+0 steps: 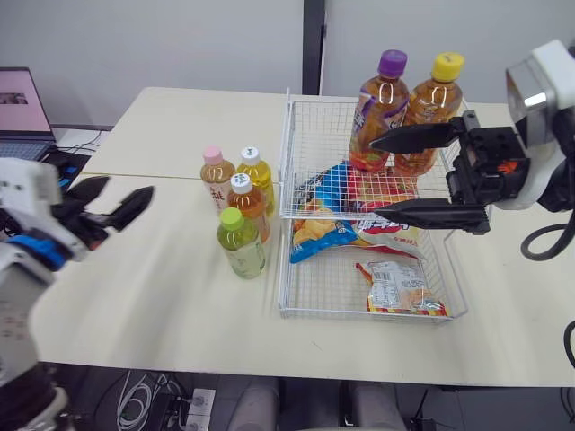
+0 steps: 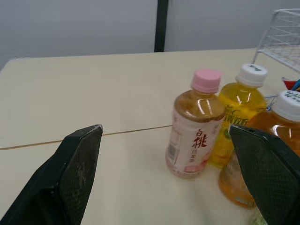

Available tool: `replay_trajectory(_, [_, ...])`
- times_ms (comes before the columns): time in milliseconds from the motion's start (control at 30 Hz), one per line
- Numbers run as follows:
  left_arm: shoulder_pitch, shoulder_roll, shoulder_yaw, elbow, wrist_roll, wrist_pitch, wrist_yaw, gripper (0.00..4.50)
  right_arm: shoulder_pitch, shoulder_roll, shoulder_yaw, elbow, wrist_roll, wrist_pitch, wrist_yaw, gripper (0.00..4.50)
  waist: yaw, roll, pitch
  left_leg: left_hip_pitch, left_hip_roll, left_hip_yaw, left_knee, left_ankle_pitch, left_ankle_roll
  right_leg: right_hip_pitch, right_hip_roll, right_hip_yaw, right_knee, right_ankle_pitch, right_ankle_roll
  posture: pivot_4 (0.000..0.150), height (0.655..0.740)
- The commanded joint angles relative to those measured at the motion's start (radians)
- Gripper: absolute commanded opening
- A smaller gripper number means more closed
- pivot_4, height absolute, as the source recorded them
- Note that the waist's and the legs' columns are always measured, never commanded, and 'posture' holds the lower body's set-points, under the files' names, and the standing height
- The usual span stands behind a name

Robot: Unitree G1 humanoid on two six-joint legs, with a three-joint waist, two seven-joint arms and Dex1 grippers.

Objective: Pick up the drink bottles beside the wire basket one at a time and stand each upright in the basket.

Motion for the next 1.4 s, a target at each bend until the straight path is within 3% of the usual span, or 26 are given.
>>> replay_trajectory(33, [-0.070,-0.018,-0.067,-0.005,0.009,-0.045,0.089,4.47,-0.034,-0.002,-0.017,-0.009,0.003,0.005,-0.007,4.50,-0.003,0.000,0.000,0.000,0.000,0.000,0.000,0.000,0.000,0.000,0.000,0.000,0.000,0.000,0.000,0.150,0.7400])
replay_trajectory(400, [-0.262,-0.026,-0.260,0.211,0.099,-0.127,0.219,4.47,-0.050,0.001,-0.026,-0.020,-0.004,0.020,-0.018,4.50,-0.015,0.000,0.000,0.001,0.000,0.003,-0.001,0.000,0.000,-0.001,0.001,0.002,0.000,0.000,0.000,0.150,0.7400])
replay_trajectory(933, [-0.379,0.003,-0.386,0.421,0.147,-0.223,0.159,4.47,0.003,-0.021,-0.084,-0.066,0.043,0.039,-0.050,4.50,-0.015,0.000,0.000,0.001,0.000,0.002,-0.001,0.000,0.000,-0.001,0.001,0.001,0.000,0.000,0.000,0.150,0.7400])
replay_trajectory(1267, [-0.391,-0.004,-0.392,0.446,0.144,-0.236,0.146,1.39,0.014,-0.024,-0.094,-0.075,0.052,0.033,-0.071,4.50,-0.015,0.000,0.000,0.001,0.000,0.002,-0.001,0.000,0.000,-0.001,0.001,0.001,0.000,0.000,0.000,0.150,0.7400])
replay_trajectory(1400, [-0.376,-0.001,-0.387,0.434,0.141,-0.241,0.143,1.37,0.022,-0.023,-0.090,-0.073,0.030,0.014,-0.073,4.50,-0.015,0.000,0.000,0.001,0.000,0.002,-0.001,0.000,0.000,-0.001,0.001,0.001,0.000,0.000,0.000,0.150,0.7400])
